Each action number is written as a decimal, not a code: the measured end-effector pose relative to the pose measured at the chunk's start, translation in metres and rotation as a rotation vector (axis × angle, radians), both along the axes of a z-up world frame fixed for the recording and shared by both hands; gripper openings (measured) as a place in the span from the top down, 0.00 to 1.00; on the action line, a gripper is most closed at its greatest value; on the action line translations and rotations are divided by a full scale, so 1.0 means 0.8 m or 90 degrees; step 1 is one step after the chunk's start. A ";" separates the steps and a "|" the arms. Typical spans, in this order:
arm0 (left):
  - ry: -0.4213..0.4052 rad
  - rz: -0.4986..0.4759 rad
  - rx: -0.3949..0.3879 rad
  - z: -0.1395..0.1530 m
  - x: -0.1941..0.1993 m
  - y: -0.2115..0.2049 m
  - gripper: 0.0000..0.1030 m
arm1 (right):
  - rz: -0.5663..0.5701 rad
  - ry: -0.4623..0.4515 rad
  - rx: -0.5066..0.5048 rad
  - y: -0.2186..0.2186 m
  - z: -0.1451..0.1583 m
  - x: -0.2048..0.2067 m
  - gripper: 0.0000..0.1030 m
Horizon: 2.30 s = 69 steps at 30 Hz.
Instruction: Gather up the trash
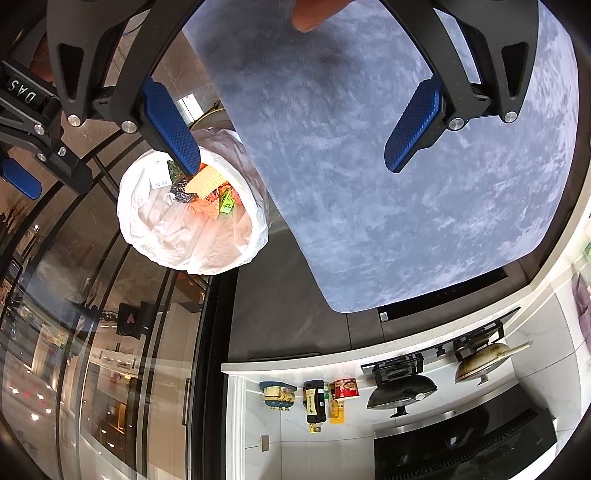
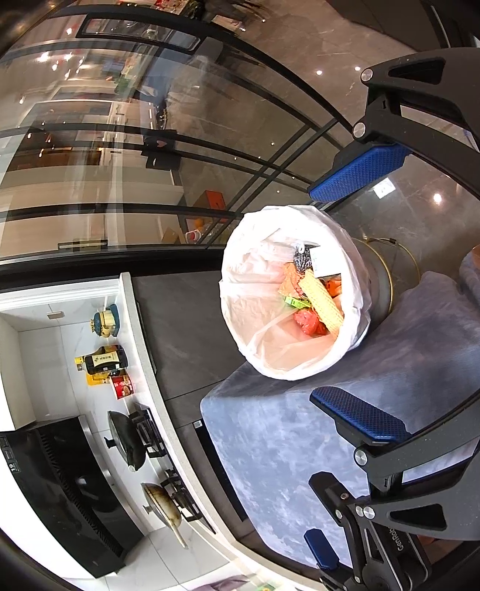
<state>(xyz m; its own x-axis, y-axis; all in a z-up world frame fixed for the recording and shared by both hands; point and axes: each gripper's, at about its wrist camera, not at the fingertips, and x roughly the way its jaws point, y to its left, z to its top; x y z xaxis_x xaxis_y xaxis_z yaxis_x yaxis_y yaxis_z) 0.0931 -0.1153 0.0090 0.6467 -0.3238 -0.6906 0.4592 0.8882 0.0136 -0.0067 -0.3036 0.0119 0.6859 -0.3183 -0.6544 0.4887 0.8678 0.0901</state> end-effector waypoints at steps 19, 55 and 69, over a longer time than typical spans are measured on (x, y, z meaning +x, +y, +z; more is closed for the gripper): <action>0.009 0.013 0.007 -0.013 -0.002 -0.002 0.07 | -0.004 0.018 0.001 -0.001 -0.016 0.000 0.06; 0.031 0.001 0.030 -0.038 -0.006 -0.012 0.08 | -0.006 0.037 0.006 -0.001 -0.037 0.000 0.06; 0.033 0.000 0.035 -0.042 -0.007 -0.011 0.08 | -0.007 0.039 0.008 -0.001 -0.043 -0.002 0.06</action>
